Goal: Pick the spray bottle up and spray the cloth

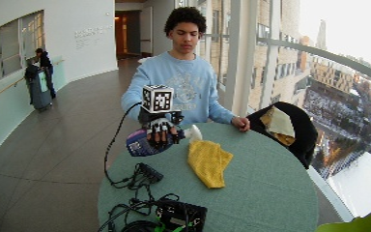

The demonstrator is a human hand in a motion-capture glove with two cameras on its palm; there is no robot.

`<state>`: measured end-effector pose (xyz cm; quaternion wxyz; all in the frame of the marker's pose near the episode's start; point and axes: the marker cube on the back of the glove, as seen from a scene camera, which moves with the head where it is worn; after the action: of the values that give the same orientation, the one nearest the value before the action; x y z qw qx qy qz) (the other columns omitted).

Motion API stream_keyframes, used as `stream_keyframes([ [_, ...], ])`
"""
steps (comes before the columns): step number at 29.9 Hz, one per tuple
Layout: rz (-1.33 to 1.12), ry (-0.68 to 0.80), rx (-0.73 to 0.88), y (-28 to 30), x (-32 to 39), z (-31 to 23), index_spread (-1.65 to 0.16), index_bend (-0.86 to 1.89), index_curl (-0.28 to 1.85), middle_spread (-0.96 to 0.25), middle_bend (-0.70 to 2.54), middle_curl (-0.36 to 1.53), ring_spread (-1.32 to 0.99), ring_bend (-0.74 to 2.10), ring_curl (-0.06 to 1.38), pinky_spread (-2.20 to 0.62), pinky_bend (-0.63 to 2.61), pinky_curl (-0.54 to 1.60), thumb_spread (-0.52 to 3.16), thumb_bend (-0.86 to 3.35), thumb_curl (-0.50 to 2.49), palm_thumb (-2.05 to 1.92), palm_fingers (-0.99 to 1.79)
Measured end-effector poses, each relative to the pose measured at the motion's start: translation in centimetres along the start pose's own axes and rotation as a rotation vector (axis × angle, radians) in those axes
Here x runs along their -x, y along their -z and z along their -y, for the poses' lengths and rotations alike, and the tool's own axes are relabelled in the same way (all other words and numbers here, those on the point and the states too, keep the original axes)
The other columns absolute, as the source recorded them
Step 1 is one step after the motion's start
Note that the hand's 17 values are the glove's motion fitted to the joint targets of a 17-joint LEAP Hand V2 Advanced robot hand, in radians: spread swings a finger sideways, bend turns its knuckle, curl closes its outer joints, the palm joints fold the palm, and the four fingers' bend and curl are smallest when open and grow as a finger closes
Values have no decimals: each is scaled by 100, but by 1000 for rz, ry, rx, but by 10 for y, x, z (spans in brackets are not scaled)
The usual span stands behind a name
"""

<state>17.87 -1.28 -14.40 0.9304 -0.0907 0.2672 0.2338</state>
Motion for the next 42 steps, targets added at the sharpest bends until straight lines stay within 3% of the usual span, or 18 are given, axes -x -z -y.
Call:
stream_keyframes([
  [23, 26, 41, -43, 7, 17, 3, -32, 7, 16, -8, 43, 47, -6, 66, 41, -7, 51, 38, 90, -3, 50, 80, 112],
  [42, 941, 268, -395, 60, 145, 32, -32, 7, 17, -9, 42, 47, -6, 65, 41, -7, 52, 39, 90, -3, 50, 80, 112],
])
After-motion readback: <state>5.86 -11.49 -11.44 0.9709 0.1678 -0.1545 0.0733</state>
